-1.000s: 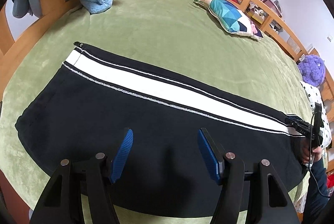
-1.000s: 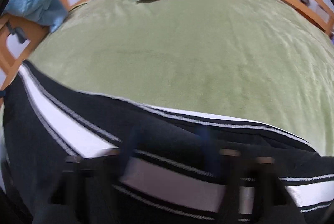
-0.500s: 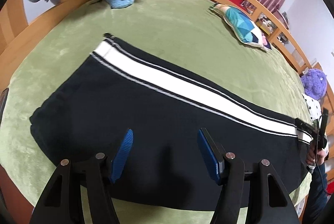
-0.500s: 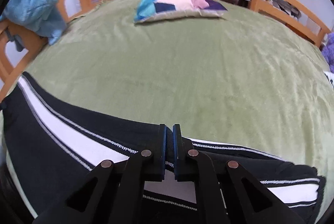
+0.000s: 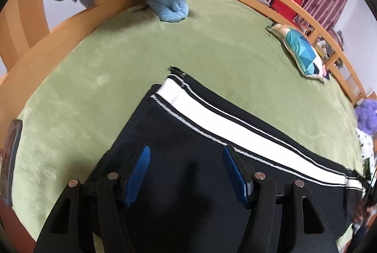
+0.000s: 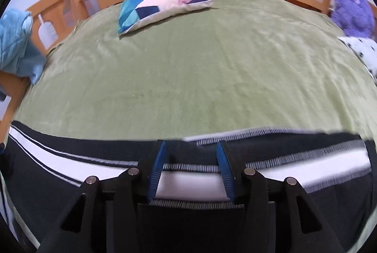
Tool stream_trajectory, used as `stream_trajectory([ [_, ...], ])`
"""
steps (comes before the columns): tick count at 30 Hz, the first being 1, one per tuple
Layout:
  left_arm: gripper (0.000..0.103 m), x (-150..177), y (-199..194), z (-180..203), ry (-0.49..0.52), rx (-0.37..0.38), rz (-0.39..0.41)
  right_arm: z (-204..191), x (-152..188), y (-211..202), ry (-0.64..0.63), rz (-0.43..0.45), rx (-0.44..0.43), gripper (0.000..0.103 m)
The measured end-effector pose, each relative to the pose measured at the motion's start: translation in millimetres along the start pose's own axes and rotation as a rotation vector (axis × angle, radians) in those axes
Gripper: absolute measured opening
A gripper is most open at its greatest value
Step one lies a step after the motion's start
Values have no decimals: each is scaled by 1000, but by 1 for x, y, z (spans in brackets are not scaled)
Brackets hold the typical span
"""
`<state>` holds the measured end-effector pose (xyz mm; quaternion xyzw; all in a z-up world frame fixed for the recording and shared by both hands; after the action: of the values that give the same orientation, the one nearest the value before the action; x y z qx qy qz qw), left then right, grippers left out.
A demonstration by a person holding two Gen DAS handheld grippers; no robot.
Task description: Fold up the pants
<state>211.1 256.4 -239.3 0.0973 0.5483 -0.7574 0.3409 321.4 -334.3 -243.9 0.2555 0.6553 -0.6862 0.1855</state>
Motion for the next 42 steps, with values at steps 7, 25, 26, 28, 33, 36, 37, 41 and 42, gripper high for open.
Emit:
stream_trajectory([
  [7,62,52,-34,-4,2,151,-17,4,42,-27,107,-25,37,54],
  [25,62,75,-33,-82,-284,21,68,0,108,-82,276,-84,15,54],
  [26,62,73,-28,-81,-272,21,51,3,110,-84,285,-86,20,54],
  [28,62,66,-17,-79,-260,30,51,8,116,-88,310,-90,20,54],
  [33,22,54,-4,-82,-338,-1,79,14,127,-89,372,-110,-7,54],
  [36,12,51,-15,-85,-406,49,94,16,133,-97,366,-92,-6,54],
  [37,12,51,-20,-86,-444,50,98,18,135,-101,358,-78,-1,54],
  [41,12,51,-43,-62,-330,-81,142,31,139,-110,364,-46,-22,54],
  [42,11,50,-49,-54,-304,-104,152,35,140,-113,369,-36,-37,54],
])
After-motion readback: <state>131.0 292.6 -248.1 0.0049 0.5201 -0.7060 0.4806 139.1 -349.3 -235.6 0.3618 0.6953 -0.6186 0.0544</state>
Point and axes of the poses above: each gripper's, at about its wrist camera, not at the fingertips, and y roughly the way its jaws point, z to its right, x to its underside, the point moved 6 cm from there along y, roughly the way its jaws point, and after that the axes turned 8 degrees about x, right-handed, at the moved point
